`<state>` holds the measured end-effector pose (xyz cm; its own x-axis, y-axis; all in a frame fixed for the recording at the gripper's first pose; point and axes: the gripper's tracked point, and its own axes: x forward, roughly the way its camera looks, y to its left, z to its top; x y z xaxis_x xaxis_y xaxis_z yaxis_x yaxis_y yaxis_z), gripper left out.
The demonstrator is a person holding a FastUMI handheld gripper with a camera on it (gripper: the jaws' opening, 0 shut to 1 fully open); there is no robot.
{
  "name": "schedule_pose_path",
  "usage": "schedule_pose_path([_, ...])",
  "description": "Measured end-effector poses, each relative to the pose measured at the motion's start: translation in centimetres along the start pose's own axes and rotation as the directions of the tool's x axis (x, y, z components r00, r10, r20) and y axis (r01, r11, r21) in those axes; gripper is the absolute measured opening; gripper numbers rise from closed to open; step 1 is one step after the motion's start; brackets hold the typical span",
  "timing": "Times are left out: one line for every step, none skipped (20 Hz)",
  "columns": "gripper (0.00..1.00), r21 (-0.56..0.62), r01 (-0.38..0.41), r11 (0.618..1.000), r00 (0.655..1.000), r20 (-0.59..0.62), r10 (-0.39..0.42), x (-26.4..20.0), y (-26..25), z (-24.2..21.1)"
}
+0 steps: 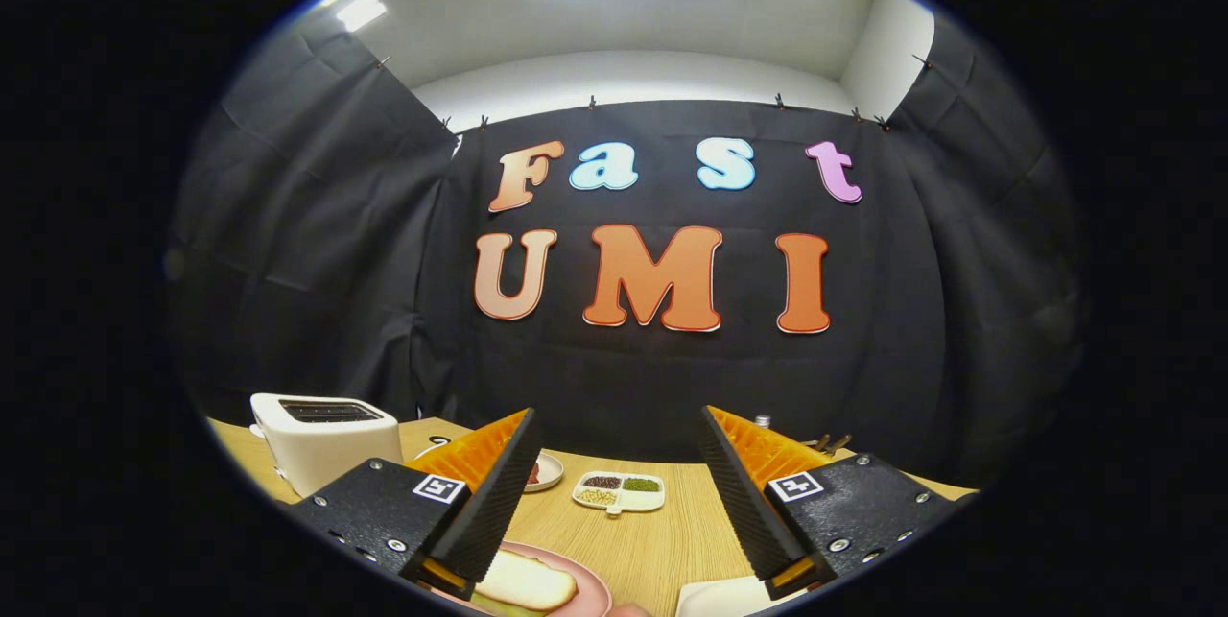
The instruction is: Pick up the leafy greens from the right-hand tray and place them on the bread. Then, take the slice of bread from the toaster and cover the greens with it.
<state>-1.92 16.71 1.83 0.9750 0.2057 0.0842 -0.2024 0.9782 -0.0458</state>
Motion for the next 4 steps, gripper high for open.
schedule_pose_path([0.99, -0.002, 0.002, 1.0, 1.0, -0.002, -0.002, 0.01, -0.08, -0.11])
schedule_pose_path([0.99, -0.007, 0.007, 1.0, 1.0, -0.005, -0.007, 0.0, -0.26, -0.17])
schedule_pose_path([0.99, -0.011, 0.013, 1.0, 1.0, -0.006, -0.013, 0.01, -0.36, -0.24])
schedule_pose_path([0.99, -0.012, 0.015, 1.0, 1.0, -0.006, -0.015, -0.01, -0.37, -0.23])
